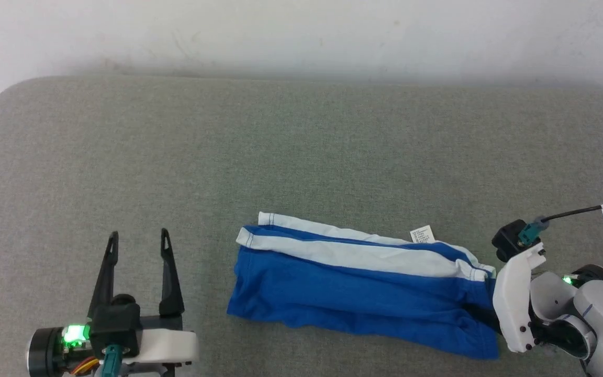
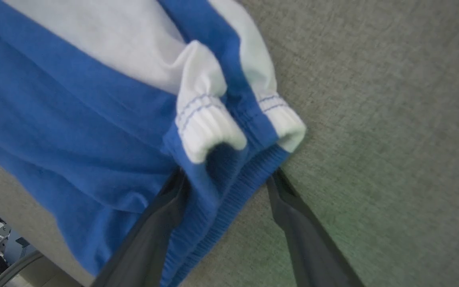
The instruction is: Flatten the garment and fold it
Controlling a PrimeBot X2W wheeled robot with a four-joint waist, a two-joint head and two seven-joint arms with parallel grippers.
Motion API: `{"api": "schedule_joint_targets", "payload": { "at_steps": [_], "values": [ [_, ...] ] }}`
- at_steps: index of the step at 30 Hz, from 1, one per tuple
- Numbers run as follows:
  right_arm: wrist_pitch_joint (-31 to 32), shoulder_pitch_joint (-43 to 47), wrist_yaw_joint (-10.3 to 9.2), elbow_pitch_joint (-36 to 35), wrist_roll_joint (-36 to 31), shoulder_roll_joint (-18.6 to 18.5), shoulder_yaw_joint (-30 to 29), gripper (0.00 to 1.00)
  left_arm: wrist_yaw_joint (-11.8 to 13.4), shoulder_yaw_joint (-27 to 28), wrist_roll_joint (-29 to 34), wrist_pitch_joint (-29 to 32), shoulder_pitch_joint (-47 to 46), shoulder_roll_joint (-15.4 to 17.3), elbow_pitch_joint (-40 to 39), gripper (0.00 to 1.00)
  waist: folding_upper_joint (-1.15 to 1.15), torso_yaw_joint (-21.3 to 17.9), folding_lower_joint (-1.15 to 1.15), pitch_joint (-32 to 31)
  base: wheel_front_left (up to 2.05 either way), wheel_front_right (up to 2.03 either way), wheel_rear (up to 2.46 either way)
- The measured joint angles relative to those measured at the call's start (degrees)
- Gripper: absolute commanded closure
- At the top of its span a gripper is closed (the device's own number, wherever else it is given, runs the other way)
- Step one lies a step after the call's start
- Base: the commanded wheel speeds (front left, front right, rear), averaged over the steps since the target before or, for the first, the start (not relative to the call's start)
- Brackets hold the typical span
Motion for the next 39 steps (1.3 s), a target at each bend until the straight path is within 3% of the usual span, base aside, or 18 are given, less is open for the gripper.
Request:
{"api": "schedule_joint_targets", "payload": {
  "at_steps": [1, 2, 10, 24, 32, 39],
  "values": [
    [-0.5, -0.2, -0.01, -0.1, -0.1, 0.0, 0.4, 0.44, -0.6, 0.6, 0.2, 0.0, 0.0, -0.3, 0.3, 0.0, 0.0, -0.1, 0.0, 0.1, 0.0, 0.0, 0.0],
    [-1.4, -0.3, -0.01, -0.1, -0.1, 0.0, 0.5, 1.0, -0.9, 1.1, 0.6, 0.0, 0.0, -0.5, 0.4, 0.0, 0.0, -0.3, 0.0, 0.1, 0.0, 0.0, 0.0],
    [-6.5, -1.0, 0.01, -2.1, 1.3, -1.2, 0.9, 1.0, -3.8, 3.9, 3.4, 0.0, 0.1, -1.6, 1.3, 0.0, 0.0, -1.4, 0.02, -1.4, 0.0, 0.0, 0.0],
    [-3.8, 1.1, 0.0, -9.2, 4.1, -16.9, -6.4, 1.0, -4.3, 4.4, 5.0, 0.0, 1.7, -2.8, 1.7, 0.0, 0.0, -2.7, 0.01, -4.4, 0.0, 0.0, 0.0],
    [-0.8, 2.6, 0.0, -23.0, 5.2, -16.9, -5.6, 1.0, -4.5, 3.9, 5.2, 0.0, 2.3, -3.2, 1.7, 0.0, 0.0, -2.2, 0.01, -4.2, 0.0, 0.0, 0.0],
    [2.5, -1.2, 0.0, -30.6, 3.3, -11.5, -0.7, 1.0, -4.9, 2.8, 5.6, 0.0, 1.6, -4.1, 1.4, 0.0, 0.0, -1.0, 0.01, -2.9, 0.0, 0.0, 0.0]
  ]
}}
